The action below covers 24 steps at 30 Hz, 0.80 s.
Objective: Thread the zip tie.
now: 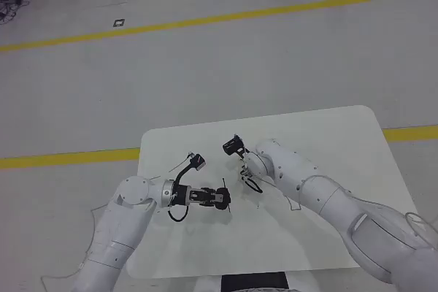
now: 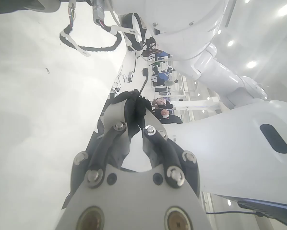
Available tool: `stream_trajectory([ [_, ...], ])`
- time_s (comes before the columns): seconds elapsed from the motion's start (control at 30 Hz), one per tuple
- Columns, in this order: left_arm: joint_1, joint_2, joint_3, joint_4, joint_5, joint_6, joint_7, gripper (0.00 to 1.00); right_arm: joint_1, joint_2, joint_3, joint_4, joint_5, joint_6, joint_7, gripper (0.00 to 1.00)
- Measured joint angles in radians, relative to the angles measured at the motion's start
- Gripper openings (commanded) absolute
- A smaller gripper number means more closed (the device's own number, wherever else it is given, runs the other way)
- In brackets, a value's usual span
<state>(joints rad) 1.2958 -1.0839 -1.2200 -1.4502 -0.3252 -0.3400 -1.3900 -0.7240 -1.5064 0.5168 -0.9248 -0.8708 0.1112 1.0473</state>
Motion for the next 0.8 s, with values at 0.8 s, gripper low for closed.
stream_trajectory([
  [0.8, 0.000, 0.000, 0.000, 0.000, 0.000, 0.000, 0.000, 0.00, 0.029, -0.065, -0.001, 0.125, -0.023, -0.014, -0.012, 0.07],
])
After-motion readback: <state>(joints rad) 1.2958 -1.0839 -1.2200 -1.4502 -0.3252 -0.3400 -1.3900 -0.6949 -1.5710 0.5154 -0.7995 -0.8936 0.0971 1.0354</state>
